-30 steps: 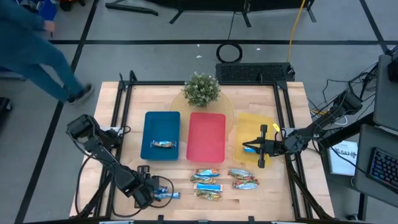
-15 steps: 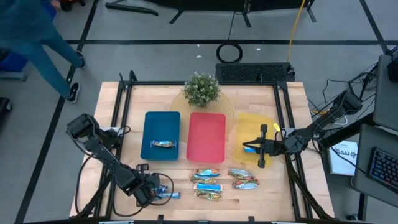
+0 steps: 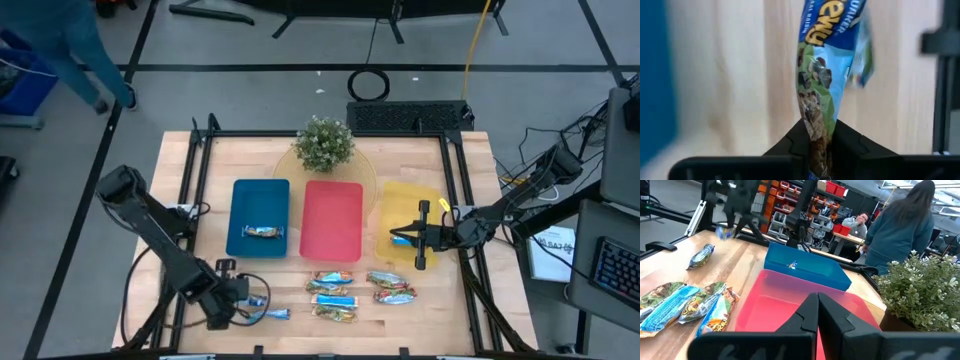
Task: Pick and place Granola Bars by type
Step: Put the top blue granola bar into the blue bin
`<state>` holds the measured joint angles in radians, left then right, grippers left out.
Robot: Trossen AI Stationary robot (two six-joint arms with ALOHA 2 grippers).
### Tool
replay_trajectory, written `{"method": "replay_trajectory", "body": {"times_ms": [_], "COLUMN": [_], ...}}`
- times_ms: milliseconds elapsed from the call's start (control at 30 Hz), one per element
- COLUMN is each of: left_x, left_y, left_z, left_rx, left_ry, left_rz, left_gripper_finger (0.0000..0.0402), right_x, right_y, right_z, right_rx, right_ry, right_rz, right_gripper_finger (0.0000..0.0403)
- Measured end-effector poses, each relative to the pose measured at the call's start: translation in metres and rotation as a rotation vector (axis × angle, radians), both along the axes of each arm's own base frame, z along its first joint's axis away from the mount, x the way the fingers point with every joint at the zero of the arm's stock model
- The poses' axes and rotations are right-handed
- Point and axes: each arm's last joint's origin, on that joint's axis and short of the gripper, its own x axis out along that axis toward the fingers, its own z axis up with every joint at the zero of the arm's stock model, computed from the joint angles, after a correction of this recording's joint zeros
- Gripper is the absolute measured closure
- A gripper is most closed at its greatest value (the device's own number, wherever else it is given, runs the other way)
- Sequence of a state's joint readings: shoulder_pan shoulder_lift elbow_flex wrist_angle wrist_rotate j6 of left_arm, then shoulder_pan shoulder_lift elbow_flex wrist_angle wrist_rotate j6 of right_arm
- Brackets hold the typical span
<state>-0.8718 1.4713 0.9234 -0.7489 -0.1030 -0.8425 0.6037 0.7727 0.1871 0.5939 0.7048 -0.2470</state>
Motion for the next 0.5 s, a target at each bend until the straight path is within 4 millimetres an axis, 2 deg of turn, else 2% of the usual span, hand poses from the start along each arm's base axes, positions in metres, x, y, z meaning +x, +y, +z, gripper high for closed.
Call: {"method": "replay_trajectory", "body": {"times_ms": [67,167,333,433,500], "left_x": [-0.007,-0.016,-0.023,-0.021,-0.016], "left_y": [0.001,0.007,0.035,0.054,0.065], "left_z": [0.016,0.042,0.079,0.091,0.091], "left_rx": [0.037,0.08,0.185,0.231,0.235], "left_ry": [-0.145,-0.354,-0.595,-0.704,-0.802], "left_rz": [-0.073,-0.147,-0.217,-0.256,-0.281], "left_gripper_finger": [0.0338,0.036,0.0365,0.0363,0.0355], "right_x": [0.0,0.0,0.0,0.0,0.0], "right_y": [0.0,0.0,0.0,0.0,0.0], "right_z": [0.0,0.0,0.0,0.0,0.0], "right_rx": [0.005,0.014,0.017,0.017,0.017], "right_ry": [0.0,-0.001,-0.001,-0.001,-0.001], "right_rz": [0.0,-0.001,-0.001,-0.001,-0.001], "right_gripper_finger": [0.0403,0.0403,0.0403,0.0403,0.0403]}}
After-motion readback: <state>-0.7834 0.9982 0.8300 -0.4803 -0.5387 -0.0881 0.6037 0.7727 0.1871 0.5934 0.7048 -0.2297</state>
